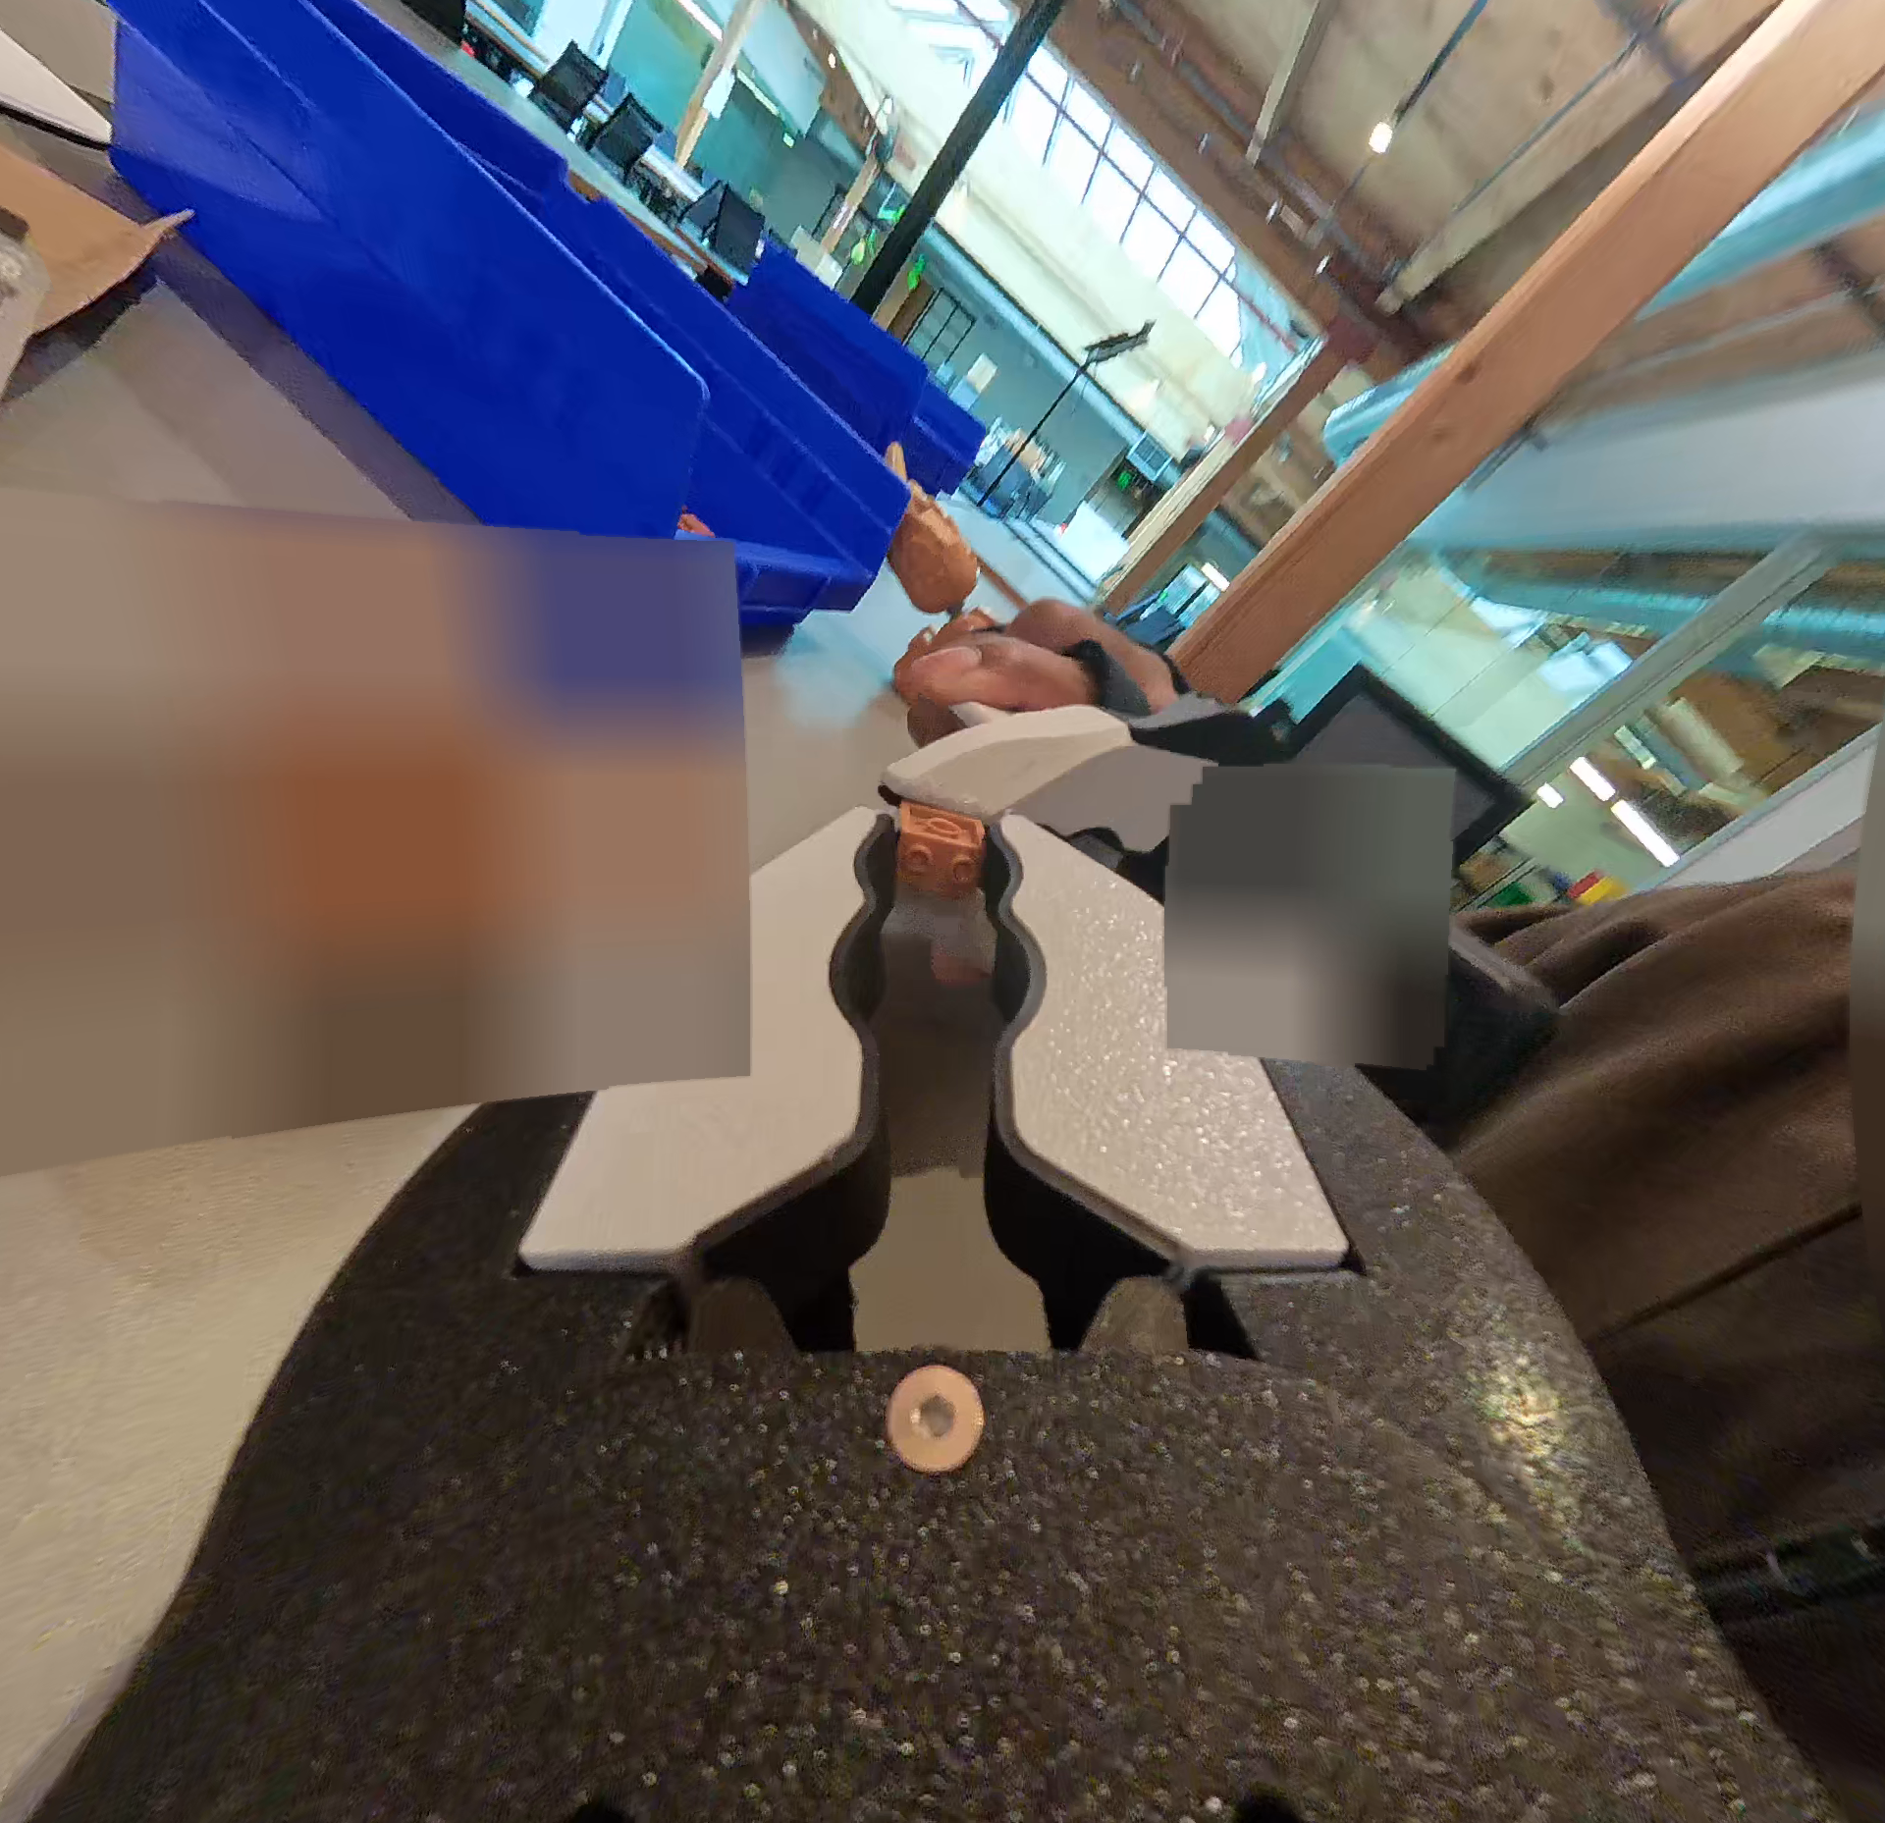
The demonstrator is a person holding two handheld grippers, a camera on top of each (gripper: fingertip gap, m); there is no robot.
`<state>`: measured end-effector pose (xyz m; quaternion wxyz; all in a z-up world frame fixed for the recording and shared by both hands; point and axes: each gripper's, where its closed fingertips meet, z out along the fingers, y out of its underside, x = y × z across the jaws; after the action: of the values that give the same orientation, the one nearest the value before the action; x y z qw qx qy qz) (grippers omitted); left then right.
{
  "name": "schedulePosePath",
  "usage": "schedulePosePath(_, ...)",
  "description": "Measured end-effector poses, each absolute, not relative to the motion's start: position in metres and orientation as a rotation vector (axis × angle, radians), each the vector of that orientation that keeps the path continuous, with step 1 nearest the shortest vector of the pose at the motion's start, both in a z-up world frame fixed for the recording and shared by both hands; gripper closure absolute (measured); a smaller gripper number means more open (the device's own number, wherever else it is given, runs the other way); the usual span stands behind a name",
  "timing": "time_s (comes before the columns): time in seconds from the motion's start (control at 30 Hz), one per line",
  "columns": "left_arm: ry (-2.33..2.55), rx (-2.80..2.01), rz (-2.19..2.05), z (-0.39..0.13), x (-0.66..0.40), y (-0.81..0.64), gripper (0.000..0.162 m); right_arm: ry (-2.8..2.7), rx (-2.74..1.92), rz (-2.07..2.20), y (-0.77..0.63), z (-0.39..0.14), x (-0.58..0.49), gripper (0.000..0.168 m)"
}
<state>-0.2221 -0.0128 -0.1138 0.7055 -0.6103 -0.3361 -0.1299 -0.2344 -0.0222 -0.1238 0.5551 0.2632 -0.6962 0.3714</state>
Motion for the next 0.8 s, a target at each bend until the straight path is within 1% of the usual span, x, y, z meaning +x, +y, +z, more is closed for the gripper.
schedulePosePath(0.4,-0.789,-1.080,-0.545,-0.097,-0.224,-0.016,0.147,-1.343,0.685,0.629,-0.023,-0.107,-0.230,0.156)
schedulePosePath(0.5,-0.783,-1.040,-0.587,-0.095,-0.223,-0.017,0.147,-1.324,0.687,0.637,-0.023,-0.105,-0.229,0.156)
schedulePosePath(0.57,-0.763,-1.074,-0.548,-0.095,-0.222,-0.016,0.146,-1.381,0.662,0.725,-0.023,-0.106,-0.229,0.156)
schedulePosePath(0.6,-0.748,-1.096,-0.518,-0.094,-0.222,-0.017,0.148,-1.397,0.656,0.773,-0.023,-0.105,-0.227,0.159)
schedulePosePath(0.63,-0.730,-1.096,-0.472,-0.093,-0.223,-0.020,0.162,-1.416,0.668,0.809,-0.023,-0.106,-0.225,0.160)
schedulePosePath(0.7,-0.696,-1.167,-0.400,-0.094,-0.221,-0.022,0.160,-1.471,0.715,0.837,-0.024,-0.115,-0.223,0.159)
schedulePosePath(0.77,-0.687,-1.283,-0.326,-0.102,-0.220,-0.021,0.149,-1.498,0.727,0.828,-0.024,-0.120,-0.224,0.159)
schedulePosePath(0.8,-0.680,-1.328,-0.308,-0.106,-0.218,-0.020,0.146,-1.515,0.735,0.841,-0.024,-0.122,-0.224,0.159)
